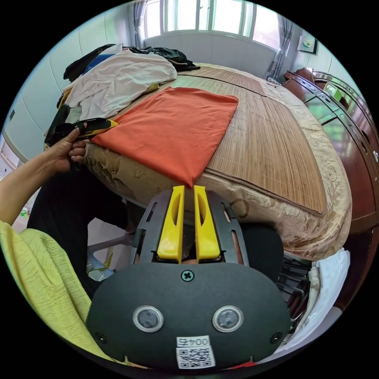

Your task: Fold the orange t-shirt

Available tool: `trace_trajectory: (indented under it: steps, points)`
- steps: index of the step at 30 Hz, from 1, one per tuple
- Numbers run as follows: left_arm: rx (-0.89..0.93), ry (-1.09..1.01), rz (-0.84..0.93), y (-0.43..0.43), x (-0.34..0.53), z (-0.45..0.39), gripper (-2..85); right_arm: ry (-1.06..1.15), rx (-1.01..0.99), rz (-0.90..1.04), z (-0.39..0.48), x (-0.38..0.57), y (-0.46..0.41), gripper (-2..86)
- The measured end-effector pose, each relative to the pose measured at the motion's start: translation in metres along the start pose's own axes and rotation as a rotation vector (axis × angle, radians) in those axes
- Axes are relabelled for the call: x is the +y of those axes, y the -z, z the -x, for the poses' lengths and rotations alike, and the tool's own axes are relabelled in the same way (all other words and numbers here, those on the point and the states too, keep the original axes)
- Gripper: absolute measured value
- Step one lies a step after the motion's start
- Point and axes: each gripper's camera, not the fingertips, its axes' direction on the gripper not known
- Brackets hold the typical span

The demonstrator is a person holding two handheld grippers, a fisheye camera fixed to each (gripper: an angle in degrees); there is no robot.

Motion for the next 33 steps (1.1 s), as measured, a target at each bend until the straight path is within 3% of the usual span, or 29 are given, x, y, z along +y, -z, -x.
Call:
trace_trajectory:
  steps: [8, 15, 24, 28, 33]
  points:
    - [0.007, 0.007, 0.005, -0.003, 0.009, -0.001, 0.7, 0.062, 0.077, -0.004, 0.044, -0.001, -0.007, 0.4]
    - [0.009, 0.0, 0.005, -0.005, 0.017, -0.004, 0.8, 0.325, 0.206, 0.149, 0.089, 0.013, -0.031, -0.6]
    - [0.01, -0.011, -0.009, -0.008, 0.031, -0.011, 0.8, 0.11, 0.154, -0.087, 0.078, 0.012, 0.016, 0.8]
    - [0.003, -0.011, 0.0, -0.009, 0.035, -0.016, 0.9, 0.162, 0.156, 0.105, 0.094, 0.004, -0.034, 3.8]
    - [0.002, -0.013, -0.005, -0.011, 0.042, -0.021, 1.0, 0.156, 0.309, 0.062, 0.114, 0.015, -0.039, 4.0]
